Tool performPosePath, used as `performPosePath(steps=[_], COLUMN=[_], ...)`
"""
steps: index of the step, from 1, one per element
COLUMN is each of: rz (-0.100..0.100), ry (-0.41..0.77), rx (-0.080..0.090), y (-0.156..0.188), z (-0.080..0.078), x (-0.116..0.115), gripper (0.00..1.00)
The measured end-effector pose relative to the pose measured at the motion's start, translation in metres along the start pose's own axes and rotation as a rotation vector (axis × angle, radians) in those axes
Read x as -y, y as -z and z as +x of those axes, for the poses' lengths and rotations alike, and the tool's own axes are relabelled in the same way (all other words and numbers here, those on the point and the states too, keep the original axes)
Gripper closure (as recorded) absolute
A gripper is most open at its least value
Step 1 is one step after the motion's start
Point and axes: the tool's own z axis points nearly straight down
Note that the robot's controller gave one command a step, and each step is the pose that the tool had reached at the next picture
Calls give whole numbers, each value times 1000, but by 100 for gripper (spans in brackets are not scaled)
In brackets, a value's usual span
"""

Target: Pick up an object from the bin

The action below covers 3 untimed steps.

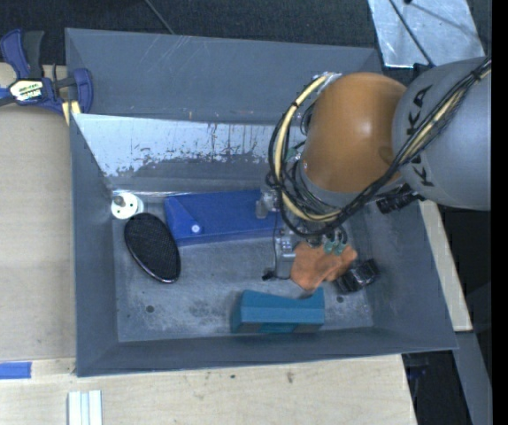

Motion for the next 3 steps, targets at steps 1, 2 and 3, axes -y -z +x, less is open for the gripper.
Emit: performPosePath(steps=[1,2,3], rz=[-1,0,-1], ry=[-1,-7,-57], rx=[8,15,1], y=[5,-49,-78], z=[-2,-5,-25], x=[0,20,42], gripper=[0,0,0])
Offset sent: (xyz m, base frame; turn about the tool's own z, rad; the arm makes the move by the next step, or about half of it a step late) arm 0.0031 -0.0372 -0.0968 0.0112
